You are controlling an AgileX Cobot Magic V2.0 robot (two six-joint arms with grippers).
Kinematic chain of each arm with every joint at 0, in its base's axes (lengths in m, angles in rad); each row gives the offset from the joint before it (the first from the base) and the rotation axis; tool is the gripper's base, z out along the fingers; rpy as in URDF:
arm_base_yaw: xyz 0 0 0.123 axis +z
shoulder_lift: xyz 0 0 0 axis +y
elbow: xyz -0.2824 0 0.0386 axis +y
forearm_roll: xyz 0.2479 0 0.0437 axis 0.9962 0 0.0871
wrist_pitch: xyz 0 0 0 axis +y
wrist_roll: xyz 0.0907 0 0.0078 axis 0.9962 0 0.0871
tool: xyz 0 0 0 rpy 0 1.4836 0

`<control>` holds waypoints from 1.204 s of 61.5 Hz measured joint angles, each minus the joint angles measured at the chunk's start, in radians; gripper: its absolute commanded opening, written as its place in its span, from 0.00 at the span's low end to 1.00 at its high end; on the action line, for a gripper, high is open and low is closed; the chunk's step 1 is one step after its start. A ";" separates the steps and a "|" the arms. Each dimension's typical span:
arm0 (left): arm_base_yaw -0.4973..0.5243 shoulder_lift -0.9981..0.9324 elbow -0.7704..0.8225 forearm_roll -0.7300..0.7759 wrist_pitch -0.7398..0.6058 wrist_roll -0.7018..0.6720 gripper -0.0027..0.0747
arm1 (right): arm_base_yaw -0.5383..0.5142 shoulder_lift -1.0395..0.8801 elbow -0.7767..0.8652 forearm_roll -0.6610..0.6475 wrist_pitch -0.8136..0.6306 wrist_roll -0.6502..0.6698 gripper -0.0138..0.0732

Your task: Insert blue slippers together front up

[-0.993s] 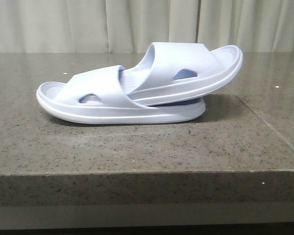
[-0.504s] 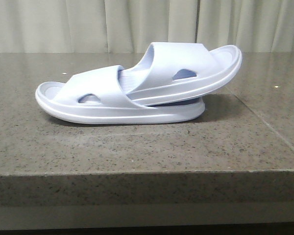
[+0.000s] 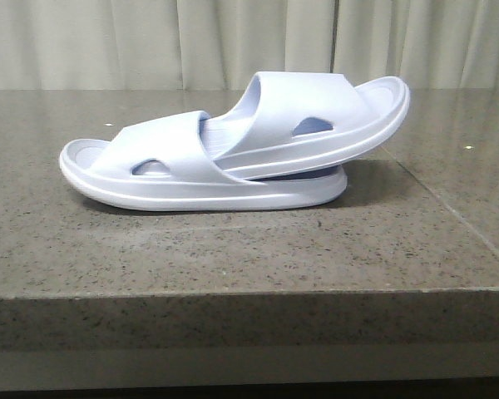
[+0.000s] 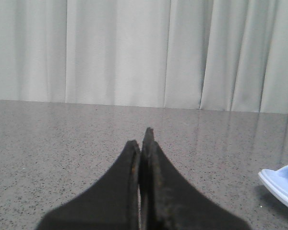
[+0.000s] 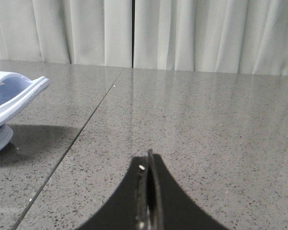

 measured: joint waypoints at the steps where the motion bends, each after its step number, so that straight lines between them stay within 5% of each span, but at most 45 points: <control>1: 0.000 0.000 0.000 0.000 0.000 0.000 0.01 | 0.000 0.000 0.000 0.000 0.000 0.000 0.02; 19: 0.000 0.000 0.000 0.000 0.000 0.000 0.01 | 0.000 0.000 0.001 -0.006 0.000 0.002 0.02; 37: 0.000 0.000 0.000 0.000 0.000 0.000 0.01 | -0.013 0.000 0.001 -0.159 0.000 0.162 0.02; 74: 0.000 0.000 0.000 0.000 0.000 0.000 0.01 | -0.034 0.000 0.001 -0.179 -0.021 0.238 0.02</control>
